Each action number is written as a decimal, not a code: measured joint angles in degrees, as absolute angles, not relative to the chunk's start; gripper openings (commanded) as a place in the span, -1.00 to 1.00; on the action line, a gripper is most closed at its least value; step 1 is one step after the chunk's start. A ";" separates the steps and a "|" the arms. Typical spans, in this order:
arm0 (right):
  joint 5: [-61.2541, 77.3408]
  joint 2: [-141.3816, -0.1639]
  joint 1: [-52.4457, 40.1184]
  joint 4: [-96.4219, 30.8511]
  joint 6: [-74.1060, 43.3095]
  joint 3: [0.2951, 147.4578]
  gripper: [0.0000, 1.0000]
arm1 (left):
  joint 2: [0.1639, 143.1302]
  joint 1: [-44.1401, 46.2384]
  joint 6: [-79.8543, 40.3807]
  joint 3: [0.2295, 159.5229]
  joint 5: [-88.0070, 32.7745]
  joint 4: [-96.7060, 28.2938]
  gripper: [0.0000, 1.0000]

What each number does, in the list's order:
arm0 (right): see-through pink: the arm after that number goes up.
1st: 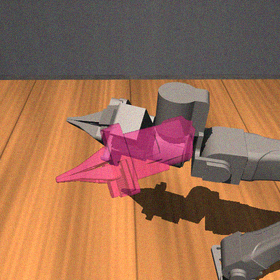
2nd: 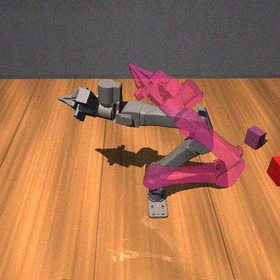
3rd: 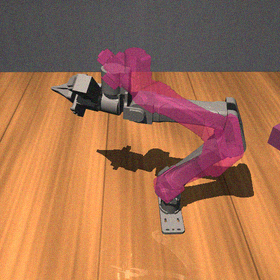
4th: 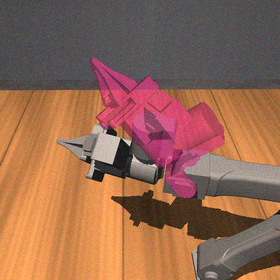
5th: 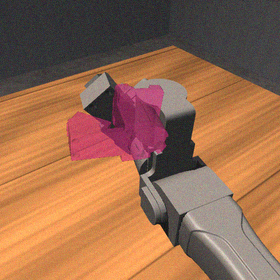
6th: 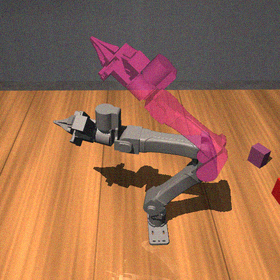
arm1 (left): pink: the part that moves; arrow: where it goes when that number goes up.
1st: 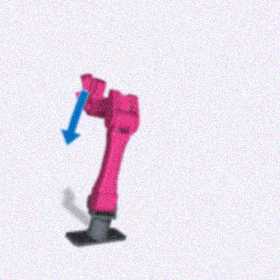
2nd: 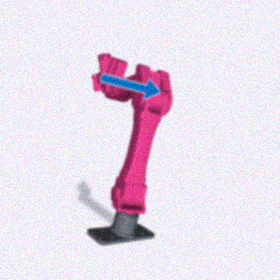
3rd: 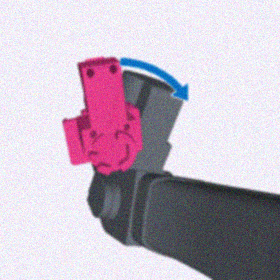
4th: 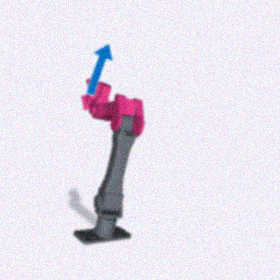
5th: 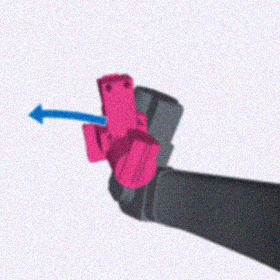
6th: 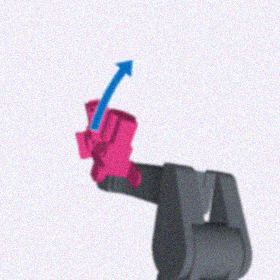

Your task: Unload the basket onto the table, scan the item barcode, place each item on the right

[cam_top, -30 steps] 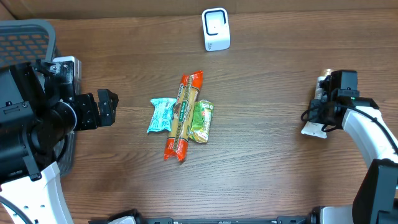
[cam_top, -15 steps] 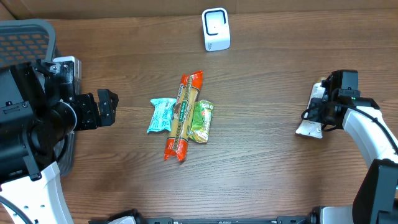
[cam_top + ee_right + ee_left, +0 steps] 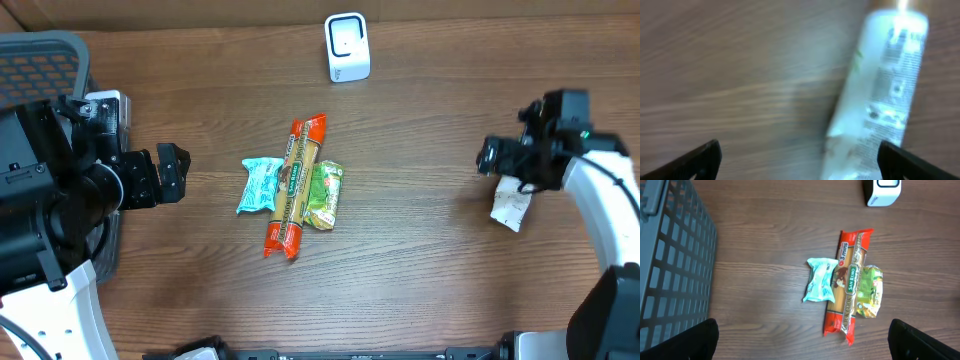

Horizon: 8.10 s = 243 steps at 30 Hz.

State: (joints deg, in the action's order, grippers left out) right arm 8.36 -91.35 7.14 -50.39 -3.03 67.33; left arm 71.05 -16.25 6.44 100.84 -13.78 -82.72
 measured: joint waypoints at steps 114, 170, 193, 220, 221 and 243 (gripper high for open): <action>-21.67 -107.96 -24.58 -66.61 -2.85 88.84 -0.92 | 71.05 -16.25 6.44 100.84 -13.78 -82.72 0.99; -4.14 -115.35 -20.69 -77.36 -8.16 95.39 0.93 | 71.05 -16.25 6.44 100.84 -13.78 -82.72 0.99; 24.80 -115.35 -2.50 -69.91 8.91 86.91 0.95 | 71.05 -16.25 6.44 100.84 -13.78 -82.72 0.99; 42.81 -115.20 -2.35 -51.94 11.29 69.04 -0.92 | 71.05 -16.25 6.44 100.84 -13.78 -82.72 0.99; 43.18 -115.07 -2.35 -52.05 10.94 69.06 -0.92 | 71.05 -16.25 6.44 100.84 -13.78 -82.74 0.99; -18.31 -99.13 -33.08 -56.53 -16.69 70.78 -0.93 | 71.05 -16.25 6.44 100.84 -13.78 -82.72 0.99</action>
